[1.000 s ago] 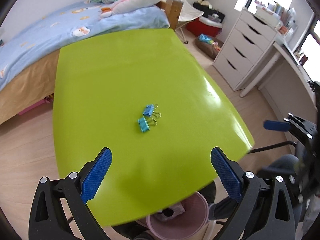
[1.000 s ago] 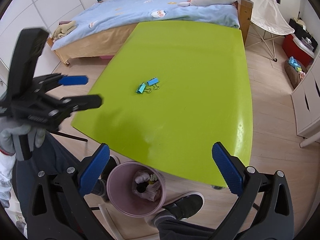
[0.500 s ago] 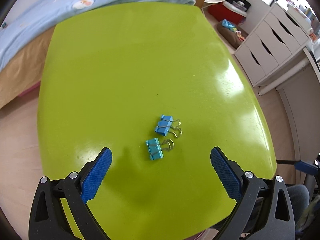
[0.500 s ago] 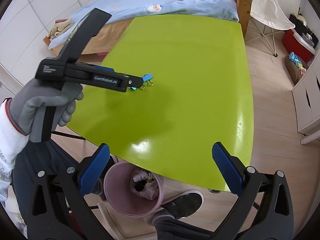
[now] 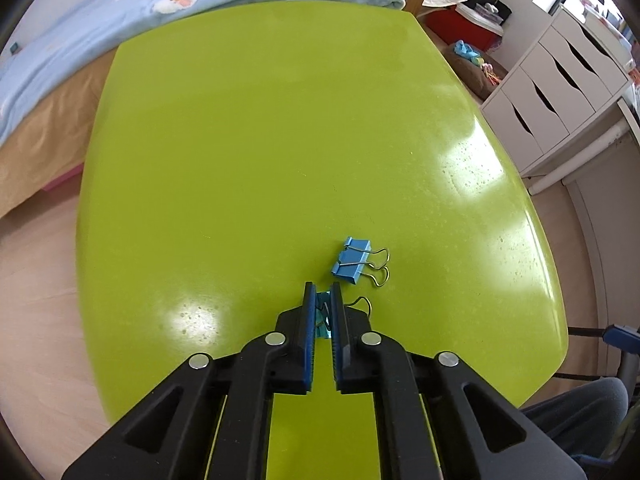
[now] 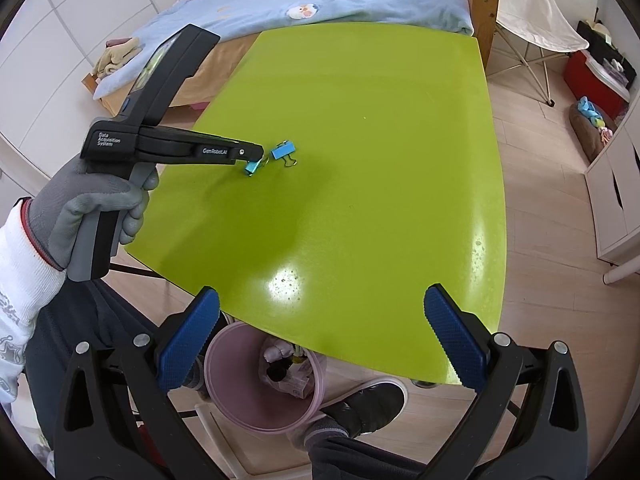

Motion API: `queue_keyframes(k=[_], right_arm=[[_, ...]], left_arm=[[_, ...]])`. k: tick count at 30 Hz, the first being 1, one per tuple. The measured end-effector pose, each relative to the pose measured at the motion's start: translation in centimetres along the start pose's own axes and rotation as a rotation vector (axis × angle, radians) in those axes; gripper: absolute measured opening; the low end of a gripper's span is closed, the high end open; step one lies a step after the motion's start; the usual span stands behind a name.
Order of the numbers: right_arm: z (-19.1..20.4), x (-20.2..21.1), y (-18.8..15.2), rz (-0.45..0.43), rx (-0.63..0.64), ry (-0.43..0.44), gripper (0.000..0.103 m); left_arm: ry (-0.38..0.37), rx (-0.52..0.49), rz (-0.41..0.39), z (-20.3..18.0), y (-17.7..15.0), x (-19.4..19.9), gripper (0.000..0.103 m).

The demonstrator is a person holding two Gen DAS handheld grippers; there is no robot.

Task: Collect trash
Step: 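Grasp the blue binder clip with the right gripper while the left gripper holds the teal clip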

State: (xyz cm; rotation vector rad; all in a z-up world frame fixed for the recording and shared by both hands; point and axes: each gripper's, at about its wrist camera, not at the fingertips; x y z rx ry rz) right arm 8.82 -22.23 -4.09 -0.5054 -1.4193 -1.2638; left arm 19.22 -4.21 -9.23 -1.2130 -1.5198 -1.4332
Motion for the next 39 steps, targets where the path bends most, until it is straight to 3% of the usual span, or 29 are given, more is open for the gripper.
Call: queue_keyframes(k=[3, 15, 31, 33, 35, 39], right_arm=[[0.3, -0.3, 0.5, 0.000, 0.011, -0.002, 0.100], [2.2, -2.2, 5.6, 0.017, 0.089, 0.007, 0.100], [6.0, -10.3, 12.4, 0.152, 0.343, -0.058, 0.099], [6.0, -11.3, 12.9, 0.171, 0.363, -0.055, 0.094], [6.2, -12.0, 13.0, 0.193, 0.378, -0.054, 0.080], [6.5, -13.5, 13.1, 0.231, 0.402, -0.056, 0.072]], left_arm=[[0.004, -0.008, -0.006, 0.2, 0.0, 0.4, 0.001], [0.008, -0.034, -0.043, 1.6, -0.5, 3.5, 0.001], [-0.004, -0.008, -0.052, 4.7, -2.1, 5.4, 0.001], [-0.006, -0.003, -0.052, 5.1, -2.2, 5.5, 0.001], [-0.005, -0.001, -0.052, 5.4, -2.4, 5.5, 0.001], [-0.009, 0.008, -0.050, 5.8, -2.6, 5.5, 0.001]])
Point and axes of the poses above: each gripper's, at about its wrist camera, not at the fingertips, and x roughly against the way its jaws point, z to its left, y to its top, and after that the axes turned 3 degrees about -x, right-handed
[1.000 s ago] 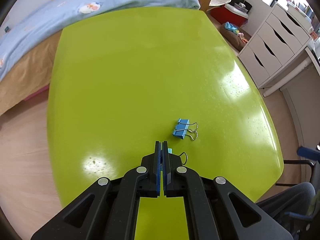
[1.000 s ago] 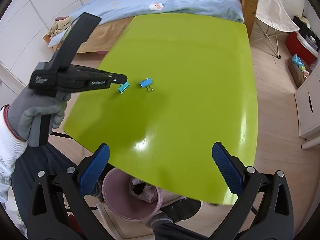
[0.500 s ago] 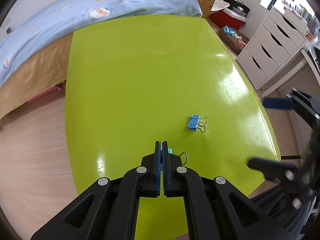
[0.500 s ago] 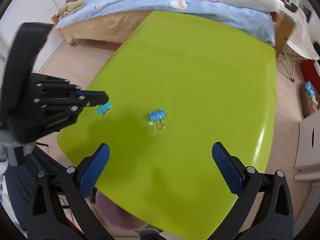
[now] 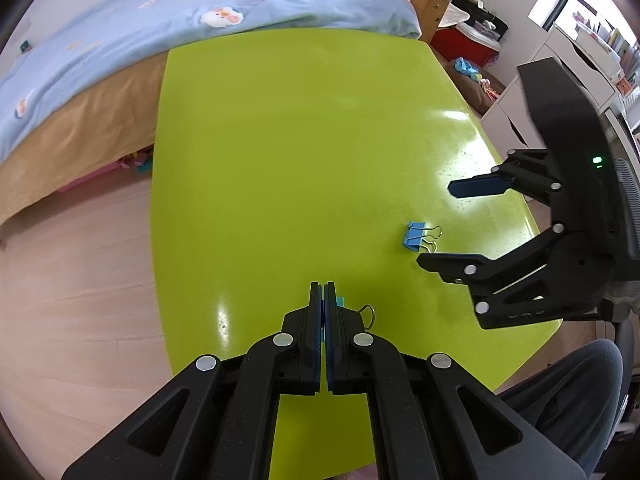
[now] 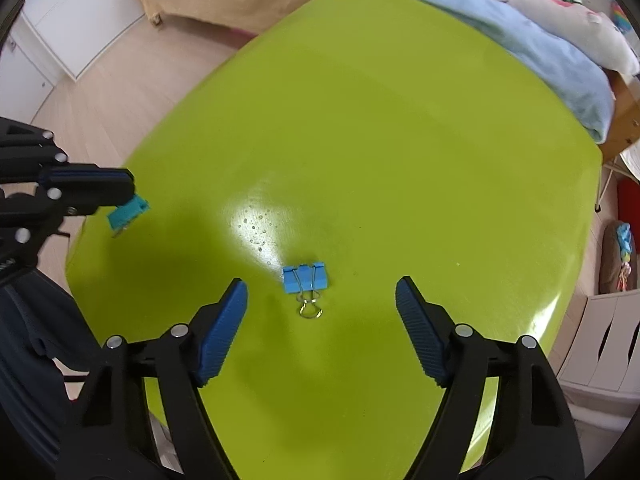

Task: Collect trash
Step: 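Grasp the blue binder clip with the right gripper while the left gripper holds the teal clip, then carry both binder clips over the wastebasket and open both grippers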

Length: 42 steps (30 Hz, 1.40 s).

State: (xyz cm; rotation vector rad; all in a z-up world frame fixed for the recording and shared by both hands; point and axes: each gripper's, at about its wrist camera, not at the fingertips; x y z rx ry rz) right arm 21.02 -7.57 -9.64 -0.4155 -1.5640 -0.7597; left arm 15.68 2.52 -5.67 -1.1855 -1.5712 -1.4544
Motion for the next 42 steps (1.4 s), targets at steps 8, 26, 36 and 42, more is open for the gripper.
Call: queue_keyframes(k=[8, 26, 36, 42], right_arm=[[0.3, -1.2, 0.6, 0.012, 0.026, 0.004, 0.039], [0.3, 4.5, -2.6, -0.089, -0.085, 0.045, 0.025], [4.3, 10.9, -9.0, -0.215, -0.135, 0.042, 0.025], [7.1, 13.6, -13.1, -0.275, -0.139, 0.014, 0.025]], left_arm=[[-0.010, 0.008, 0.003, 0.6, -0.2, -0.3, 0.001], [-0.025, -0.046, -0.037, -1.5, -1.4, 1.5, 0.001], [-0.045, -0.149, -0.122, -5.8, -5.4, 6.1, 0.001], [-0.068, -0.175, -0.181, -7.4, -8.3, 8.4, 0.001]])
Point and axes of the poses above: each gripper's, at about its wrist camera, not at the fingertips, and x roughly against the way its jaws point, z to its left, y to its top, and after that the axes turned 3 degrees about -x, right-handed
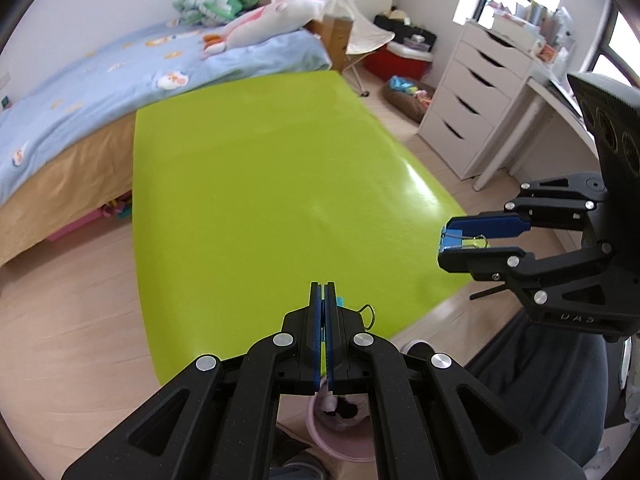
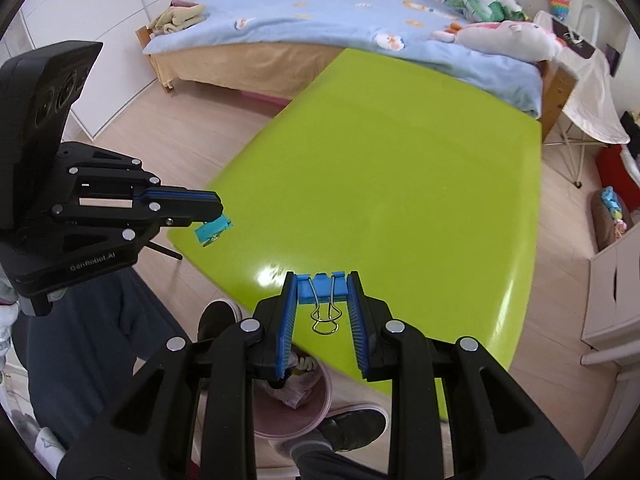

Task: Collect trash
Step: 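Carry both binder clips over the wastebasket and open both grippers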

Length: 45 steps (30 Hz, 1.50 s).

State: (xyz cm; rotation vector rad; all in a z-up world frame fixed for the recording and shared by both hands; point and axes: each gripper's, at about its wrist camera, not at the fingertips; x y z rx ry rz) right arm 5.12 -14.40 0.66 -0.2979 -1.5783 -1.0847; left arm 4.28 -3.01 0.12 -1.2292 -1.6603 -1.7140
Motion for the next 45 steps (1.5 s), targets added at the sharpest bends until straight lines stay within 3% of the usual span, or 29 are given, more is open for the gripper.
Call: queue_keyframes(k=[16, 30, 31, 32, 34, 36, 38, 45], right_arm=[[3.4, 2.5, -8.9, -0.017, -0.057, 0.052, 0.025], [4.5, 1.9, -10.7, 0.014, -0.051, 0.105, 0.026], [4.5, 1.8, -10.7, 0.013, -0.052, 0.105, 0.034], [4.4, 1.9, -10.7, 0.008, -0.053, 0.101, 0.056], [4.3, 2.0, -10.8, -0.004, -0.063, 0.097, 0.076], [4.1, 2.1, -10.9, -0.006, -0.077, 0.096, 0.081], [3.7, 2.3, -11.0, -0.013, -0.096, 0.084, 0.092], [2.7, 3.4, -11.2, -0.033, -0.139, 0.069, 0.100]], left_arm=[[-0.015, -0.036, -0.038, -4.8, -7.2, 3.2, 0.001], [-0.017, -0.019, -0.015, -5.1, -9.5, 3.8, 0.001], [-0.018, -0.021, -0.016, -5.1, -9.4, 3.9, 0.001], [-0.019, -0.022, -0.017, -5.1, -9.5, 3.9, 0.001], [-0.021, -0.023, -0.017, -5.1, -9.4, 3.9, 0.001], [-0.024, -0.024, -0.016, -5.1, -9.4, 3.9, 0.001], [-0.025, -0.029, -0.013, -5.2, -9.5, 3.8, 0.001], [-0.047, -0.046, -0.001, -6.0, -9.2, 3.5, 0.001]])
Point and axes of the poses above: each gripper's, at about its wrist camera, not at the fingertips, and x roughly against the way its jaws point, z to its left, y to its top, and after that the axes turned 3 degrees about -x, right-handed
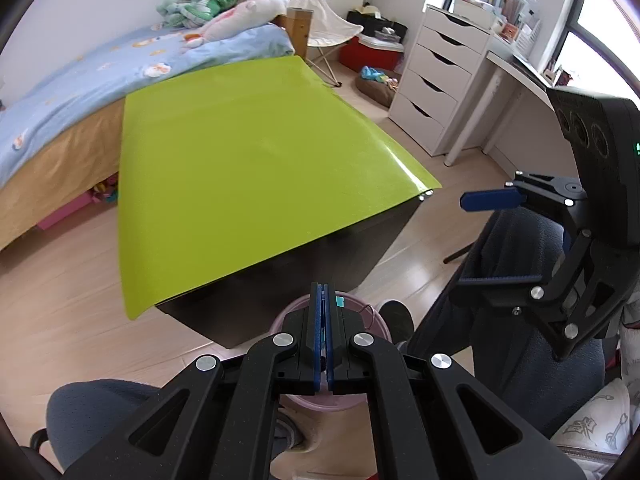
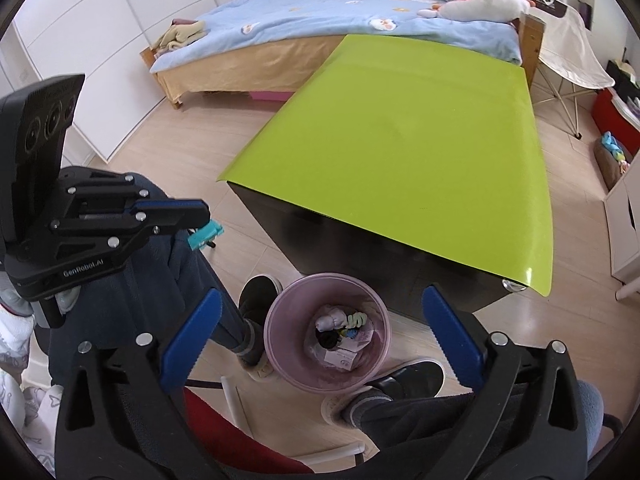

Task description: Collect trash

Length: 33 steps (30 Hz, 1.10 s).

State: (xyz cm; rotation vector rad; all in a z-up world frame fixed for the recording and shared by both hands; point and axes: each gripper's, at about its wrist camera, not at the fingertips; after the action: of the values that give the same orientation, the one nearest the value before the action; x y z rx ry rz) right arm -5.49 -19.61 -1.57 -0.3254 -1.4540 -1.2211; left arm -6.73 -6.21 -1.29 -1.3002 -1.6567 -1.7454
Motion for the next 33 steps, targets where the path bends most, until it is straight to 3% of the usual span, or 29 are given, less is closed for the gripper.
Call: queue_keyframes(k=[11, 14, 15, 16, 18, 19, 20, 24, 33], right_arm=[[-1.6, 2.1, -0.3, -0.037, -0.044, -0.039, 0.100], [-2.0, 2.4, -0.4, -0.046, -0.061, -0.030, 0.100], [-2.2, 2.5, -0.5, -0.047, -0.066, -0.028, 0.100], [-2.3, 2.5, -0.5, -0.049, -0.069, -0.028, 0.100], [-2.5, 2.6, -0.6, -0.050, -0.074, -0.026, 0.100], [-2.5, 2.6, -0.6, -0.051, -0.076, -0.025, 0.100], [-2.5, 2.6, -0.6, -0.050, -0.076, -0.022, 0.100], [-2.5, 2.4, -0.7, -0.048, -0.086, -0.013, 0.100], [-2.5, 2.0, -0.2, -0.061, -0.092, -0.045, 0.100]], left_arm=[[-0.030, -0.050, 0.011, -1.5, 0.6, -0.4, 0.001], [-0.038, -0.061, 0.015, -1.7, 0.7, -0.5, 0.013], [-0.038, -0.062, 0.017, -1.8, 0.7, -0.6, 0.030], [-0.040, -0.058, 0.012, -1.7, 0.7, -0.6, 0.056], [-0.039, -0.049, 0.006, -1.5, 0.7, -0.6, 0.070], [-0.032, -0.038, 0.003, -1.3, 0.7, -0.7, 0.082], [-0.030, -0.031, 0.000, -1.2, 0.7, -0.7, 0.086], [-0.017, -0.006, -0.003, -0.7, 0.6, -0.7, 0.095], [-0.008, 0.041, -0.013, 0.4, 1.0, -0.9, 0.096]])
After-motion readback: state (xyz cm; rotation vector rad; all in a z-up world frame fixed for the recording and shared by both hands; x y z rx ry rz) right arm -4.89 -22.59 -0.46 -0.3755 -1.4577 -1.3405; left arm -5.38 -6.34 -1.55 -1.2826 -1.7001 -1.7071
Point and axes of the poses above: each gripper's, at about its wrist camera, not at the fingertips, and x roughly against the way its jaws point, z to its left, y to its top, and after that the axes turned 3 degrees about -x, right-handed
